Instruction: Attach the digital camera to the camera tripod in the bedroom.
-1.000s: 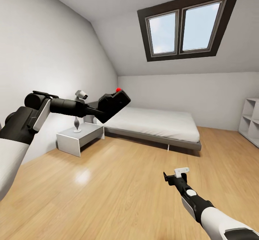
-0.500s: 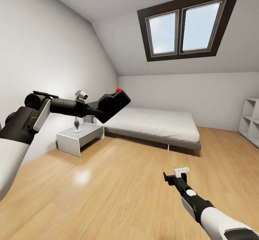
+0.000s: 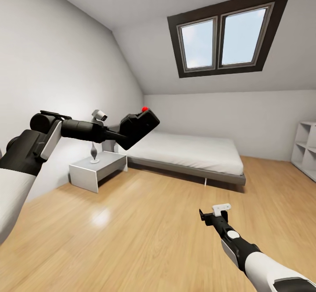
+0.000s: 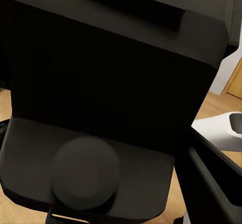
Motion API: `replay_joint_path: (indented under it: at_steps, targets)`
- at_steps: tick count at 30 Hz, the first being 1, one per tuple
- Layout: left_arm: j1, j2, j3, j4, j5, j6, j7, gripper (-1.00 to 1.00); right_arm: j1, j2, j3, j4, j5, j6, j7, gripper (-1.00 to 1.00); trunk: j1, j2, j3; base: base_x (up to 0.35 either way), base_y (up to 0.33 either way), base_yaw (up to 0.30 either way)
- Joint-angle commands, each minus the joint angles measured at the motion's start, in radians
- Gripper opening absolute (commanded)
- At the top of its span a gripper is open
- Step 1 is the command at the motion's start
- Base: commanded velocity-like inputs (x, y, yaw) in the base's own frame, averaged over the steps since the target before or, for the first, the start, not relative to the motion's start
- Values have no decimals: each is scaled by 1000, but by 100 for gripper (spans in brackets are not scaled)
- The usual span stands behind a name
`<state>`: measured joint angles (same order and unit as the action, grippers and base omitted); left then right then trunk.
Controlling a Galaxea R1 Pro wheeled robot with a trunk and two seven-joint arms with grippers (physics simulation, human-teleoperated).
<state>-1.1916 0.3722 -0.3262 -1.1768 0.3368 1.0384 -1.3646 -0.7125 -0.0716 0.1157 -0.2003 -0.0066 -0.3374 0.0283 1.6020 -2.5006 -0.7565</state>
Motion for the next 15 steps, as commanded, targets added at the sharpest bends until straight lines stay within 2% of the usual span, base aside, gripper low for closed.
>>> replay_joint_path:
  at_steps: [1, 4, 15]
  targets:
    - [-1, 1, -2, 0, 2, 9, -2, -100, -1, -1, 4, 1, -1, -3, 1, 100, -1, 0, 3, 0, 0, 0]
    - [-1, 1, -2, 1, 3, 9, -2, -100, -1, -1, 4, 1, -1, -3, 1, 100, -2, 1, 14, 0, 0, 0]
    - [-1, -3, -2, 1, 4, 9, -3, -100, 0, -1, 4, 14, -1, -2, 0, 100, -44, 78, 49, 0, 0, 0]
